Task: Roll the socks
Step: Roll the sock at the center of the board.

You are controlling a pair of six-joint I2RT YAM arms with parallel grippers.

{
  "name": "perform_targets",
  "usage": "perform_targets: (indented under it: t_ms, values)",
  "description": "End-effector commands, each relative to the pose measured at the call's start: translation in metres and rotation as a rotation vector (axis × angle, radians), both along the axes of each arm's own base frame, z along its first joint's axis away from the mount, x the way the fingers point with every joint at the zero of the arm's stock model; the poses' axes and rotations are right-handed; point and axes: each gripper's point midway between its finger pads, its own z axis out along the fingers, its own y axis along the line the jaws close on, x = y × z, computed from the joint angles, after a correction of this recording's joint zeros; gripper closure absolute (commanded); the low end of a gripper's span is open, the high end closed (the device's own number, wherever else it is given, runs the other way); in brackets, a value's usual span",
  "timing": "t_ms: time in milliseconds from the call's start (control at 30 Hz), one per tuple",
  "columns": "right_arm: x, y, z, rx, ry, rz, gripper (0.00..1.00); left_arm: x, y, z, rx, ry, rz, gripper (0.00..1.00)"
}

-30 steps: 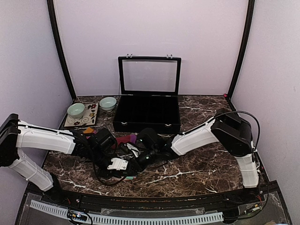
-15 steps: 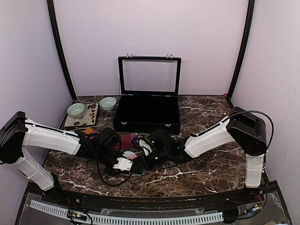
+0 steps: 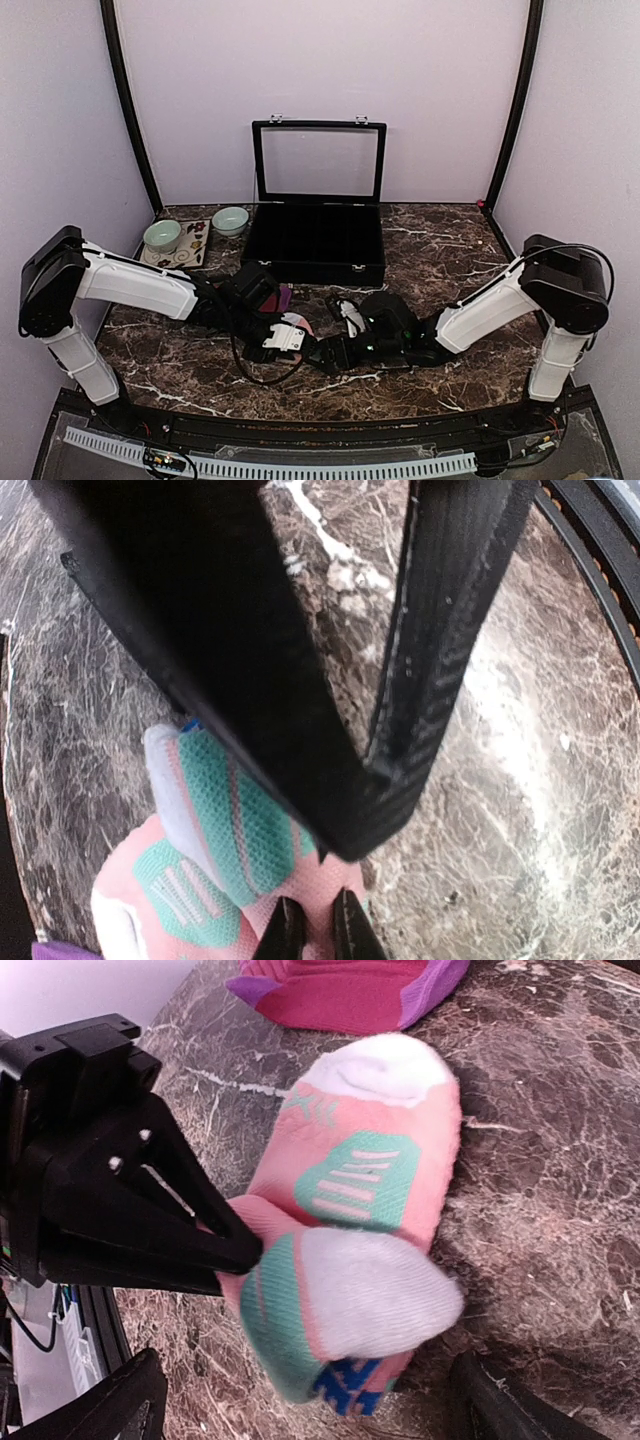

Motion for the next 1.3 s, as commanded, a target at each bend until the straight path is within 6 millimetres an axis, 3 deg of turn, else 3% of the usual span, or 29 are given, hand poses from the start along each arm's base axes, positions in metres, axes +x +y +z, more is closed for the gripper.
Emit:
perform_targets:
  t_ms: [0, 67, 133, 200, 300, 433, 533, 633, 867, 933, 1033, 1067, 1133, 1167, 1267]
  values:
    - [-0.062, -0.129, -0.127, -0.504, 0.321, -0.118, 0.01, -0.021, 0.059, -0.063, 0.322, 0.143, 0.064, 0.91]
    - [-0.059, -0.126, -0.121, -0.451, 0.285, -0.128, 0.01, -0.023, 0.06, -0.064, 0.333, 0.16, 0.054, 0.91]
    - [-0.046, -0.124, -0.103, -0.4, 0.167, -0.166, 0.01, -0.027, 0.063, -0.065, 0.338, 0.169, 0.038, 0.91]
    - [-0.021, -0.127, -0.07, -0.38, -0.045, -0.271, 0.01, -0.032, 0.069, -0.063, 0.341, 0.162, 0.014, 0.91]
    - [-0.006, -0.116, -0.003, -0.238, -0.318, -0.33, 0.01, -0.04, 0.076, -0.059, 0.347, 0.17, -0.018, 0.91]
    - [0.006, -0.106, 0.048, -0.129, -0.479, -0.334, 0.01, -0.045, 0.078, -0.048, 0.319, 0.206, -0.036, 0.92]
    - [0.022, -0.12, 0.08, -0.122, -0.608, -0.47, 0.01, -0.041, 0.077, -0.04, 0.28, 0.256, -0.006, 0.92]
    - [0.02, -0.12, 0.121, -0.14, -0.808, -0.485, 0.01, -0.036, 0.082, -0.038, 0.268, 0.295, 0.029, 0.91]
    - [0.028, -0.117, 0.123, -0.39, -1.046, -0.378, 0.01, -0.027, 0.084, -0.046, 0.293, 0.381, 0.078, 0.9]
    - [0.038, -0.134, 0.126, -0.459, -1.093, -0.456, 0.01, -0.027, 0.085, -0.047, 0.294, 0.388, 0.079, 0.9]
    - [0.053, -0.183, 0.152, -0.525, -1.143, -0.748, 0.01, -0.027, 0.086, -0.048, 0.303, 0.391, 0.082, 0.9]
    - [0.056, -0.188, 0.16, -0.485, -1.146, -0.773, 0.01, -0.026, 0.087, -0.048, 0.306, 0.391, 0.083, 0.9]
    - [0.056, -0.161, 0.153, -0.439, -1.161, -0.584, 0.01, -0.027, 0.088, -0.049, 0.316, 0.401, 0.086, 0.9]
    - [0.056, -0.145, 0.138, -0.493, -1.14, -0.451, 0.01, -0.027, 0.089, -0.049, 0.32, 0.408, 0.089, 0.9]
    - [0.055, -0.117, 0.139, -0.44, -1.11, -0.345, 0.01, -0.026, 0.089, -0.048, 0.318, 0.415, 0.094, 0.9]
